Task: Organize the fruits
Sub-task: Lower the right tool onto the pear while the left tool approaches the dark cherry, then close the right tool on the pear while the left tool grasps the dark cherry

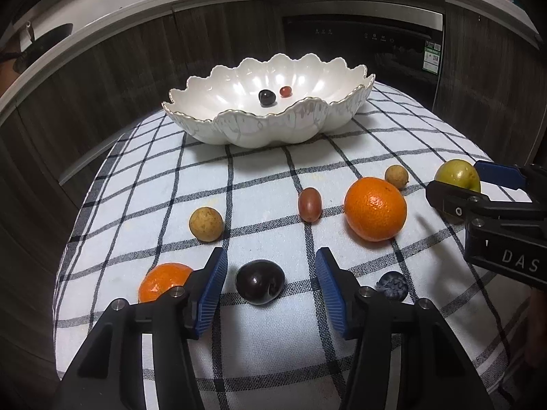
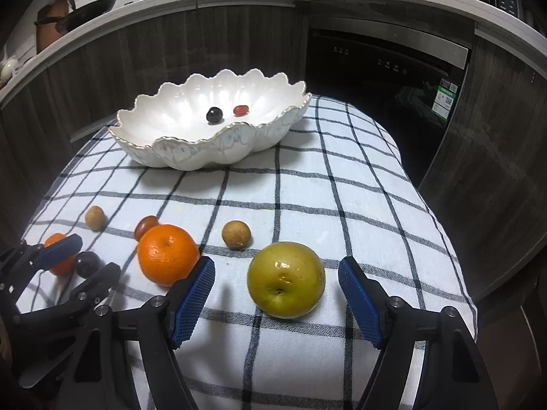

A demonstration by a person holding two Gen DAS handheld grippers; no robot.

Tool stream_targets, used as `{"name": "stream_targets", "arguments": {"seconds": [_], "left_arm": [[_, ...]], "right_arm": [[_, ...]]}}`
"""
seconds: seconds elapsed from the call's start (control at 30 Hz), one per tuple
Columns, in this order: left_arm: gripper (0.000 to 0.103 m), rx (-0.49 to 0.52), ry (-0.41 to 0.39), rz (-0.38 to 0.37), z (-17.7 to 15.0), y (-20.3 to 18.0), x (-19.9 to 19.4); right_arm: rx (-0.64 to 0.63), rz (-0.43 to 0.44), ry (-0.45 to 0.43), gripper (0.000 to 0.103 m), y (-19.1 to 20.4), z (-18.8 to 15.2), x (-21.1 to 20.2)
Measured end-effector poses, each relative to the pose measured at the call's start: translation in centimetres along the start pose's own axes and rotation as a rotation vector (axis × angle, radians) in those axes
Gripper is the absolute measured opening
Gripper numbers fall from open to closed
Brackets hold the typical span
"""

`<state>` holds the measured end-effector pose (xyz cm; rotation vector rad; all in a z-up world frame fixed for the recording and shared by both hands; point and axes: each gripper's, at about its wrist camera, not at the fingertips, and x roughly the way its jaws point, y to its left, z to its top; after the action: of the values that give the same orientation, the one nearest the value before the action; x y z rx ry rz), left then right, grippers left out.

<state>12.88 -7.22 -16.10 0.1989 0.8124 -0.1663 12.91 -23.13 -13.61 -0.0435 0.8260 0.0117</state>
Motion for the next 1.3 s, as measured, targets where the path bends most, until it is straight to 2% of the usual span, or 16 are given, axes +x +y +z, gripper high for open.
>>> {"name": "stream_targets", "arguments": {"seconds": [0.43,0.5,0.67,1.3], "left_arm": [[0.044,0.012,0.009,-0.002,-0.3,-0.1,0.4],[0.043,0.012,0.008,-0.001,-0.3,-0.1,0.4],[0.029,0.007,0.009,0.022,-0.2,0.0,0.5],[0.027,0.015,-0.015,0.065,0.2,0.0,-0.8]], "right_arm": [[0.020,-0.002,0.047,0.072,-0.4,-0.3,1.7],[0.021,0.003,0.052,0.068,-0.4,-0.4,1.8],[0.026,0.016,0.071,0.050,-0.4,-0.5,2.2],[0.031,0.028,0.039,0.050,-0.5,0.1,1.0]]}}
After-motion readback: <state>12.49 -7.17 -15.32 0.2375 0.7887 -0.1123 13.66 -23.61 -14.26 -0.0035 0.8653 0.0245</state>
